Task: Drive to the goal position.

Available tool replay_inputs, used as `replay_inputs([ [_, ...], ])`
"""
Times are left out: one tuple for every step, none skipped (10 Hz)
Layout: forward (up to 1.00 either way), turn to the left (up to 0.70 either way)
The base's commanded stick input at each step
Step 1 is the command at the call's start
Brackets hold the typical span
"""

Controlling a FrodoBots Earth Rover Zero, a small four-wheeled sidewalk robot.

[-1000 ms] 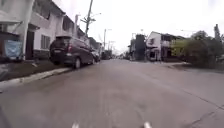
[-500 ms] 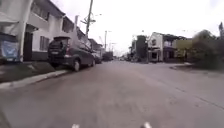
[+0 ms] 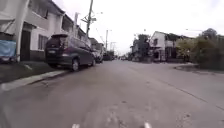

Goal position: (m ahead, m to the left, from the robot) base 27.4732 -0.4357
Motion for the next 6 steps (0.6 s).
replay_inputs([
  [0.7,0.0],
  [0.7,0.0],
  [0.7,0.0],
  [0.7,0.0],
  [0.7,0.0],
  [0.7,0.02],
])
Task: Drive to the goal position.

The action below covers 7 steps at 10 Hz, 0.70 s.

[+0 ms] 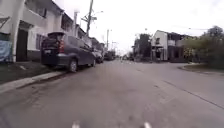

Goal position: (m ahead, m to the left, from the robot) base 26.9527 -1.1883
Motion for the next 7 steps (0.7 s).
replay_inputs([
  [0.7,-0.34],
  [0.7,-0.35],
  [0.7,-0.08],
  [0.7,0.03],
  [0.7,0.0],
  [0.7,0.0],
  [0.7,0.0],
])
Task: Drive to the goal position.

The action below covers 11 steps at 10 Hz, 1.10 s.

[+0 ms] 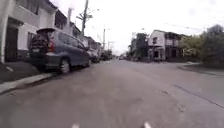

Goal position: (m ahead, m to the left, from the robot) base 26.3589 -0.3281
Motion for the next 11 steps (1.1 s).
replay_inputs([
  [0.7,0.0],
  [0.7,0.0],
  [0.7,0.0],
  [0.7,0.0],
  [0.7,0.0],
  [0.7,0.0],
  [0.7,0.0],
  [0.7,0.0],
  [0.7,0.0],
  [0.7,0.0],
  [0.7,0.0],
])
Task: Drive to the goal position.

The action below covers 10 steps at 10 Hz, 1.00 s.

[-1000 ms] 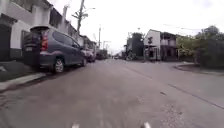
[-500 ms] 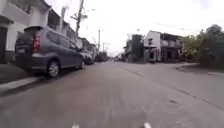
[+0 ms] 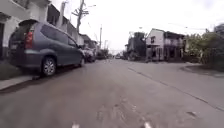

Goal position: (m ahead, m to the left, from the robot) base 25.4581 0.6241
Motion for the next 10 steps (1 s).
replay_inputs([
  [0.7,0.0],
  [0.7,0.0],
  [0.7,0.0],
  [0.7,0.0],
  [0.7,0.0],
  [0.7,0.0],
  [0.7,0.0],
  [0.7,0.0],
  [0.7,0.0],
  [0.7,0.0],
])
